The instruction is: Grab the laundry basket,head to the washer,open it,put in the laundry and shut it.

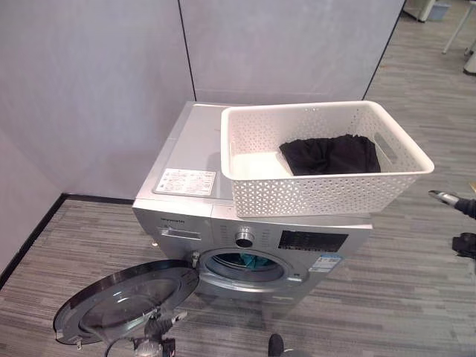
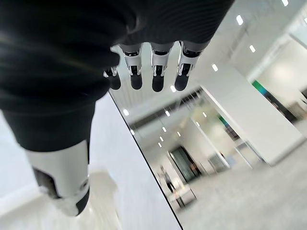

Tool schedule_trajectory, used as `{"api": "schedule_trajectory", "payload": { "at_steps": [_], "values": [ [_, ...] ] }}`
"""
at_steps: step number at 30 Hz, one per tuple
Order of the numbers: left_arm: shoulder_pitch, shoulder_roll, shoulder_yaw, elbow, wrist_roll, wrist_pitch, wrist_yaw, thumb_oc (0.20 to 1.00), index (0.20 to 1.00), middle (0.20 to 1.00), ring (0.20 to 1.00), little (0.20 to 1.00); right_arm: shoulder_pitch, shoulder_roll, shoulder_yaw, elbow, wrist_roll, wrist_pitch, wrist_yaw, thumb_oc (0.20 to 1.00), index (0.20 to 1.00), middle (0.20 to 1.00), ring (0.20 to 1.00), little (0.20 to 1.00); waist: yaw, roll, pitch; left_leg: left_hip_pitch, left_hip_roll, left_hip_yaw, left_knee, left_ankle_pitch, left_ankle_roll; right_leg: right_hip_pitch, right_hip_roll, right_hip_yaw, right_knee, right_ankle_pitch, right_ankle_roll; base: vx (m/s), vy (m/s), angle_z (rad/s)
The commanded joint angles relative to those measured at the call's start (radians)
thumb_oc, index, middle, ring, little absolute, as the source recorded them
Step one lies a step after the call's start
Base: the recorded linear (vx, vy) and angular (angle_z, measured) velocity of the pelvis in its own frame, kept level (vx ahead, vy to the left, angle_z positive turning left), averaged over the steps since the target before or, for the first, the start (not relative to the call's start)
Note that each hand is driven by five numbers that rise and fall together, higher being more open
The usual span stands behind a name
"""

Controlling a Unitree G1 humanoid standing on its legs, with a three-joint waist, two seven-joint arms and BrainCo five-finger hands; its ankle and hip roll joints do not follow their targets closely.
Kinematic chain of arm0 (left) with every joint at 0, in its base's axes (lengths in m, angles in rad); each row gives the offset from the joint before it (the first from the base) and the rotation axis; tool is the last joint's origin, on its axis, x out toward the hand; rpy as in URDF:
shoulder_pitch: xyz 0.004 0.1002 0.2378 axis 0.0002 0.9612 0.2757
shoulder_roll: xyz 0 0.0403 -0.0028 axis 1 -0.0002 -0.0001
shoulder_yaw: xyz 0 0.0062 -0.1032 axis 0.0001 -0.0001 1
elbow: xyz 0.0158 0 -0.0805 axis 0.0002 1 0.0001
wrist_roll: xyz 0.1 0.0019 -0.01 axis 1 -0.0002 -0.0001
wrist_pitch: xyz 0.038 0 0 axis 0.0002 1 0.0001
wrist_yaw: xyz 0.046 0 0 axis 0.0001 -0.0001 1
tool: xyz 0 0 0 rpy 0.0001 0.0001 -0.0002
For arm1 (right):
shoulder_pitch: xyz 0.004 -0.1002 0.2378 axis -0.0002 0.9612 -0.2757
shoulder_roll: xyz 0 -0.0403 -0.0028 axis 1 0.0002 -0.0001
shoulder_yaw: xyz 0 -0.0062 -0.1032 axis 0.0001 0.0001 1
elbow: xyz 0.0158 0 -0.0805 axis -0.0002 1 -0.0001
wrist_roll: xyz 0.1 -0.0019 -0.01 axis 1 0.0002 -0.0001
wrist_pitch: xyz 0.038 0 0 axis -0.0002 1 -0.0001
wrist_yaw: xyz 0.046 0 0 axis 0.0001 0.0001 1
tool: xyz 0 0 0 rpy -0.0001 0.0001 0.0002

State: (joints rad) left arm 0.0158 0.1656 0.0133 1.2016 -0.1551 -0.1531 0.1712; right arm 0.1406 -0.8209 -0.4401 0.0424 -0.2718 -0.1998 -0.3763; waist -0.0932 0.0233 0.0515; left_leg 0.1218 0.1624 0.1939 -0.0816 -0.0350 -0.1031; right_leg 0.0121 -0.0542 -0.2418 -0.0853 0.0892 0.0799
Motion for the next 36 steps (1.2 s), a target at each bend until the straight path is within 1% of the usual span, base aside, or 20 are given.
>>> {"api": "schedule_trajectory", "payload": {
  "at_steps": [1,4,6,9,10,11,13,14,15,16,17,18,20,23,25,26,28,31,33,36],
  "values": [
    [-0.035,0.049,0.042,0.058,0.016,0.006,-0.018,1.000,1.000,1.000,1.000,1.000,0.010,-0.094,-0.103,-0.012,-0.059,-0.011,-0.036,1.000,1.000,1.000,1.000,1.000,-0.001,-0.072,-0.023,-0.028,-0.017,0.011,-0.006,0.029,-0.002,0.016,-0.051,0.033,0.019,-0.076,0.090,0.02,0.026,0.17],
    [0.002,0.065,0.074,0.104,0.019,0.021,-0.026,1.000,1.000,1.000,1.000,1.000,0.001,-0.191,-0.136,-0.001,-0.042,-0.027,-0.029,1.000,1.000,1.000,1.000,1.000,0.011,-0.089,-0.025,-0.039,-0.021,0.010,-0.006,0.027,-0.002,0.008,-0.064,0.025,0.017,-0.066,0.097,0.02,0.049,0.13],
    [0.011,0.070,0.065,0.125,0.036,0.027,-0.030,1.000,1.000,1.000,1.000,1.000,-0.053,-0.253,-0.089,0.015,0.000,-0.051,0.003,1.000,1.000,1.000,1.000,1.000,0.022,-0.099,-0.023,-0.042,-0.025,0.012,-0.006,0.027,0.001,0.005,-0.070,0.024,0.017,-0.060,0.100,0.00,0.040,0.02],
    [0.030,0.069,0.012,0.139,0.063,0.026,-0.048,1.000,1.000,1.000,1.000,1.000,-0.200,-0.370,0.068,0.099,0.121,-0.097,0.094,1.000,1.000,1.000,1.000,1.000,0.046,-0.121,-0.023,-0.050,-0.031,0.013,-0.006,0.027,0.001,0.004,-0.080,0.021,0.010,-0.047,0.107,0.00,0.049,-0.02],
    [0.034,0.069,-0.017,0.140,0.057,0.026,-0.061,1.000,1.000,1.000,1.000,1.000,-0.304,-0.437,0.195,0.168,0.177,-0.107,0.150,1.000,1.000,1.000,1.000,1.000,0.063,-0.136,-0.020,-0.055,-0.035,0.012,-0.006,0.029,0.001,-0.004,-0.086,0.022,0.009,-0.039,0.111,-0.01,0.046,-0.03],
    [0.035,0.068,-0.013,0.140,0.057,0.026,-0.061,1.000,1.000,1.000,1.000,1.000,-0.321,-0.439,0.212,0.176,0.179,-0.109,0.150,1.000,1.000,1.000,1.000,1.000,0.059,-0.135,-0.021,-0.055,-0.035,0.013,-0.006,0.029,0.001,-0.004,-0.086,0.023,0.009,-0.038,0.111,-0.01,0.053,0.07],
    [0.032,0.081,-0.027,0.129,0.019,0.021,-0.068,1.000,1.000,1.000,1.000,1.000,-0.438,-0.509,0.358,0.242,0.210,-0.105,0.208,1.000,1.000,1.000,1.000,1.000,0.081,-0.157,-0.015,-0.067,-0.038,0.009,-0.006,0.032,0.000,-0.012,-0.091,0.021,0.010,-0.032,0.115,-0.02,0.038,0.07],
    [0.033,0.086,-0.018,0.124,-0.020,0.017,-0.076,1.000,1.000,1.000,1.000,1.000,-0.551,-0.544,0.477,0.278,0.225,-0.103,0.233,1.000,1.000,1.000,1.000,1.000,0.083,-0.165,-0.014,-0.071,-0.040,0.010,-0.006,0.033,0.001,-0.017,-0.094,0.022,0.011,-0.028,0.116,-0.03,0.071,-0.03],
    [0.022,0.100,-0.036,0.111,-0.082,0.008,-0.092,1.000,1.000,1.000,1.000,1.000,-0.697,-0.565,0.643,0.404,0.293,-0.098,0.289,1.000,1.000,1.000,1.000,1.000,0.109,-0.187,-0.006,-0.084,-0.043,0.002,-0.006,0.036,0.001,-0.026,-0.098,0.019,0.011,-0.023,0.119,-0.02,0.057,-0.01],
    [0.025,0.096,-0.028,0.111,-0.083,0.008,-0.092,1.000,1.000,1.000,1.000,1.000,-0.740,-0.563,0.686,0.417,0.295,-0.101,0.288,1.000,1.000,1.000,1.000,1.000,0.100,-0.184,-0.008,-0.084,-0.044,0.003,-0.006,0.036,0.001,-0.026,-0.098,0.020,0.011,-0.023,0.119,-0.03,0.063,0.02],
    [0.008,0.122,-0.053,0.096,-0.091,0.003,-0.103,1.000,1.000,1.000,1.000,1.000,-0.970,-0.620,0.993,0.514,0.209,-0.071,0.369,1.000,1.000,1.000,1.000,1.000,0.121,-0.212,0.002,-0.094,-0.044,-0.003,-0.006,0.038,-0.002,-0.030,-0.101,0.015,0.012,-0.017,0.122,-0.02,0.025,0.12],
    [0.010,0.116,-0.046,0.096,-0.091,0.003,-0.103,1.000,1.000,1.000,1.000,1.000,-1.011,-0.616,1.033,0.522,0.211,-0.072,0.369,1.000,1.000,1.000,1.000,1.000,0.112,-0.207,-0.001,-0.098,-0.045,-0.004,-0.006,0.040,-0.002,-0.033,-0.102,0.015,0.012,-0.016,0.122,-0.03,0.034,0.15],
    [0.005,0.129,-0.061,0.079,-0.103,0.006,-0.110,1.000,1.000,1.000,1.000,1.000,-1.196,-0.666,1.295,0.514,0.132,-0.062,0.436,1.000,1.000,1.000,1.000,1.000,0.119,-0.233,0.006,-0.116,-0.045,-0.015,-0.006,0.044,-0.004,-0.043,-0.107,0.010,0.011,-0.009,0.125,-0.02,0.039,0.22],
    [0.004,0.121,-0.070,0.070,-0.103,0.008,-0.117,1.000,1.000,1.000,1.000,1.000,-1.256,-0.649,1.375,0.592,0.177,-0.045,0.490,1.000,1.000,1.000,1.000,1.000,0.114,-0.232,0.007,-0.132,-0.047,-0.028,-0.006,0.048,-0.004,-0.048,-0.110,0.001,0.010,-0.005,0.127,-0.01,0.036,0.12],
    [-0.004,0.122,-0.086,0.071,-0.106,0.011,-0.131,1.000,1.000,1.000,1.000,1.000,-1.165,-0.647,1.332,0.604,0.257,-0.028,0.572,1.000,1.000,1.000,1.000,1.000,0.117,-0.242,0.017,-0.145,-0.052,-0.039,-0.006,0.051,-0.004,-0.055,-0.114,-0.003,0.012,-0.003,0.129,0.00,0.035,0.17],
    [0.001,0.133,-0.089,0.075,-0.111,0.018,-0.148,1.000,1.000,1.000,1.000,1.000,-1.191,-0.665,1.401,0.574,0.255,-0.018,0.645,1.000,1.000,1.000,1.000,1.000,0.124,-0.256,0.020,-0.149,-0.052,-0.042,-0.006,0.051,-0.006,-0.055,-0.118,-0.006,0.011,-0.002,0.130,0.02,0.019,0.20],
    [0.011,0.125,-0.088,0.076,-0.115,0.024,-0.161,1.000,1.000,1.000,1.000,1.000,-1.256,-0.670,1.487,0.564,0.264,-0.007,0.679,1.000,1.000,1.000,1.000,1.000,0.124,-0.253,0.021,-0.149,-0.053,-0.043,-0.006,0.049,-0.004,-0.055,-0.120,-0.008,0.010,-0.001,0.130,0.04,0.027,0.15],
    [0.013,0.125,-0.078,0.095,-0.115,0.038,-0.175,1.000,1.000,1.000,1.000,1.000,-1.266,-0.675,1.514,0.537,0.288,0.005,0.718,1.000,1.000,1.000,1.000,1.000,0.123,-0.254,0.020,-0.149,-0.055,-0.041,-0.006,0.048,-0.004,-0.055,-0.121,-0.007,0.008,0.000,0.131,0.04,0.019,-0.01],
    [0.015,0.133,-0.074,0.099,-0.108,0.046,-0.187,1.000,1.000,1.000,1.000,1.000,-1.315,-0.688,1.588,0.494,0.278,0.021,0.771,1.000,1.000,1.000,1.000,1.000,0.125,-0.260,0.020,-0.148,-0.054,-0.043,-0.006,0.046,-0.005,-0.055,-0.121,-0.009,0.008,-0.004,0.130,0.04,0.005,-0.02],
    [0.014,0.128,-0.075,0.094,-0.107,0.047,-0.191,1.000,1.000,1.000,1.000,1.000,-1.336,-0.696,1.616,0.476,0.281,0.028,0.783,1.000,1.000,1.000,1.000,1.000,0.122,-0.255,0.020,-0.149,-0.054,-0.044,-0.006,0.045,-0.005,-0.055,-0.121,-0.012,0.008,-0.005,0.129,0.02,0.003,-0.06]
  ]
}}
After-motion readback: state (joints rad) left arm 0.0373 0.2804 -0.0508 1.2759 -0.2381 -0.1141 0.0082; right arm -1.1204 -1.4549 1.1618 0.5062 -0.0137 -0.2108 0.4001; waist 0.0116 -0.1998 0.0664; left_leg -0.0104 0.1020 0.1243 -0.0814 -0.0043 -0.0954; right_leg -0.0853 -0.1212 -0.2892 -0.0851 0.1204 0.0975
